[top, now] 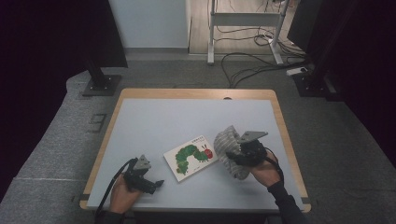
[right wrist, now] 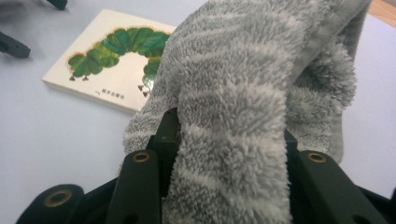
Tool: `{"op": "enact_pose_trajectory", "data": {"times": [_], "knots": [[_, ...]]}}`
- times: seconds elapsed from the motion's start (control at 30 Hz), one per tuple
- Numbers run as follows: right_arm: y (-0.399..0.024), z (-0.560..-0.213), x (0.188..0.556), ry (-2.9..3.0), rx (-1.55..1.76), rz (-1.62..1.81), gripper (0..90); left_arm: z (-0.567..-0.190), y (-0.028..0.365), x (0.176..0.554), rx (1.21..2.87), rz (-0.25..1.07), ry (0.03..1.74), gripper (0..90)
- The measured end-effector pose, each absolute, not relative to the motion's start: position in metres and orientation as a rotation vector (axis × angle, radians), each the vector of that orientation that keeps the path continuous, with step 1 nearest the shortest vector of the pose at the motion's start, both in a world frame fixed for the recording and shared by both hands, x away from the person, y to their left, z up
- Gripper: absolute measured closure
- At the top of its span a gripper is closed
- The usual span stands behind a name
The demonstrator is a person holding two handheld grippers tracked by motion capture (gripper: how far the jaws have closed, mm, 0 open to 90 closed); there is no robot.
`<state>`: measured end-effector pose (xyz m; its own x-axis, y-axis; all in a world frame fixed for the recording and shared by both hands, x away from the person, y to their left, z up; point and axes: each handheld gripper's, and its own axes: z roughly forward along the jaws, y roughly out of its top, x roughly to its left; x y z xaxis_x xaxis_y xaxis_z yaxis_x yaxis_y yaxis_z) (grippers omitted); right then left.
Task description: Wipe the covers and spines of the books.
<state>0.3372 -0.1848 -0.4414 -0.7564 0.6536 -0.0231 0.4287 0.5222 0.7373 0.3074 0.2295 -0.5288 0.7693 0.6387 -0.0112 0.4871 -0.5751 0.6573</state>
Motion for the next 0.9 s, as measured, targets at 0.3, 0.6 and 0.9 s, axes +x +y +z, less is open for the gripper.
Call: {"op": "enact_pose_trajectory", "data": {"times": [0.3, 0.6, 0.9], "knots": [[-0.209, -0.446, 0.32, 2.45, 0.948, 1.048, 57.6, -0.529, 0.229, 0.307, 2.298, 0.299, 0.837, 0.0], [-0.242, -0.447, 0.301, 2.4, 1.017, 1.027, 57.5, -0.529, 0.229, 0.307, 2.298, 0.299, 0.837, 0.0], [-0.271, -0.464, 0.285, 2.37, 1.109, 0.969, 57.4, -0.529, 0.229, 0.307, 2.295, 0.299, 0.84, 0.0]]}}
